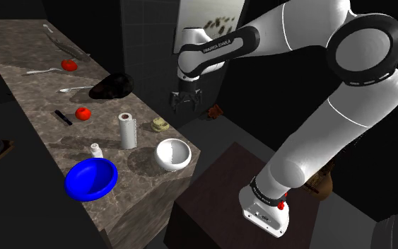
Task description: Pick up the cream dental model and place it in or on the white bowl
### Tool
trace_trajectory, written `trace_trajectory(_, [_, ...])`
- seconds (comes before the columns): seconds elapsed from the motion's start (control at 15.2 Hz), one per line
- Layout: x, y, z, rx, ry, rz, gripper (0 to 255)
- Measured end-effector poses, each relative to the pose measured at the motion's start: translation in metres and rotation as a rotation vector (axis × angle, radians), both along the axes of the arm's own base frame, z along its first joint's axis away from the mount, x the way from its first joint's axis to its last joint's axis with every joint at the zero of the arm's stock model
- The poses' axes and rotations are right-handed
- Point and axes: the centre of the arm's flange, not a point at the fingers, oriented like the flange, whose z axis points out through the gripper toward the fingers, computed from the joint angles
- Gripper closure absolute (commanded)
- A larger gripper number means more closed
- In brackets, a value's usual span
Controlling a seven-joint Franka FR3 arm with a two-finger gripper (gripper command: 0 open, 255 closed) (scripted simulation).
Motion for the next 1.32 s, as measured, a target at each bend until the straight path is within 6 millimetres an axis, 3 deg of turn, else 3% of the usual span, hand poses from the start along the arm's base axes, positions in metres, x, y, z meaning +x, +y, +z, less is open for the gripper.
trace_trajectory(0.73, [0.105, -0.008, -0.095, -0.008, -0.008, -0.108, 0])
trace_trajectory(1.32, [0.191, -0.033, -0.172, -0.014, -0.015, -0.196, 0])
